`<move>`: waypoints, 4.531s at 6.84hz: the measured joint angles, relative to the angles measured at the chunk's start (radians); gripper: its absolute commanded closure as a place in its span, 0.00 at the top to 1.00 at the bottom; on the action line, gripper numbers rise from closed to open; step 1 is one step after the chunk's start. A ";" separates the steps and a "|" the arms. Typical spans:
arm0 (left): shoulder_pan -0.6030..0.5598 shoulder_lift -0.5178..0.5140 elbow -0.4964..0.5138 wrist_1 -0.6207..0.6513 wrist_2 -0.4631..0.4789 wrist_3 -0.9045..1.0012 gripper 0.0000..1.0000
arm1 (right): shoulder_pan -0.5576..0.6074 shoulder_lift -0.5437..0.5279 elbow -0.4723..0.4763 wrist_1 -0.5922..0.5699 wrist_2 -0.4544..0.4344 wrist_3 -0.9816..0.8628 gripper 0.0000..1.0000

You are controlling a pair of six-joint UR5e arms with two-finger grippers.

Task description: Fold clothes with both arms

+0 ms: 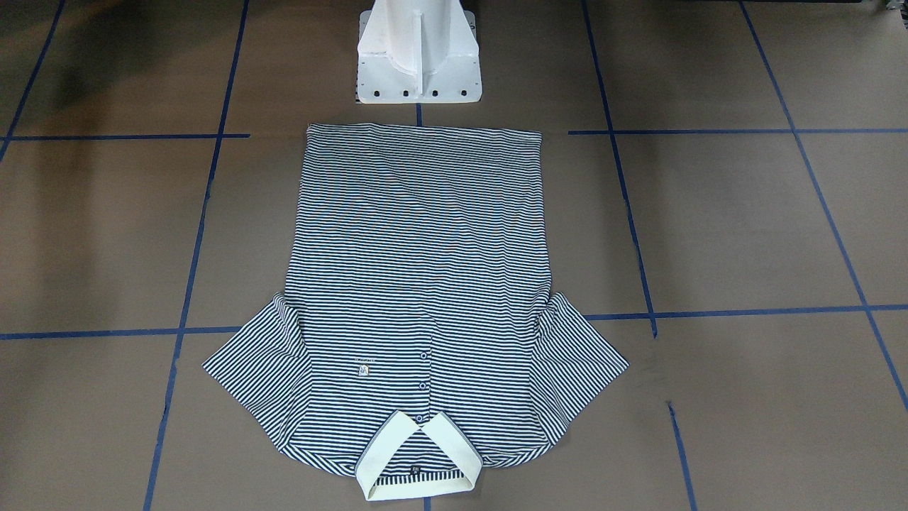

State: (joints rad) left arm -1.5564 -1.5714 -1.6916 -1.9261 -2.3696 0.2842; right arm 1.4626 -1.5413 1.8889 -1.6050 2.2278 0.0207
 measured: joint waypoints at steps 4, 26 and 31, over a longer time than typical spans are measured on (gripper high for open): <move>0.002 -0.057 0.001 -0.195 0.001 -0.151 1.00 | -0.097 0.074 -0.038 0.196 0.087 0.242 0.94; 0.003 -0.047 -0.007 -0.212 0.001 -0.155 1.00 | -0.630 0.489 -0.563 0.595 -0.396 1.021 0.00; 0.004 -0.047 -0.002 -0.212 0.001 -0.155 1.00 | -0.788 0.791 -0.549 0.200 -0.622 1.416 0.00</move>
State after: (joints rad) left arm -1.5524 -1.6183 -1.6931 -2.1380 -2.3685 0.1289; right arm 0.6747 -0.7498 1.3401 -1.4052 1.6058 1.4366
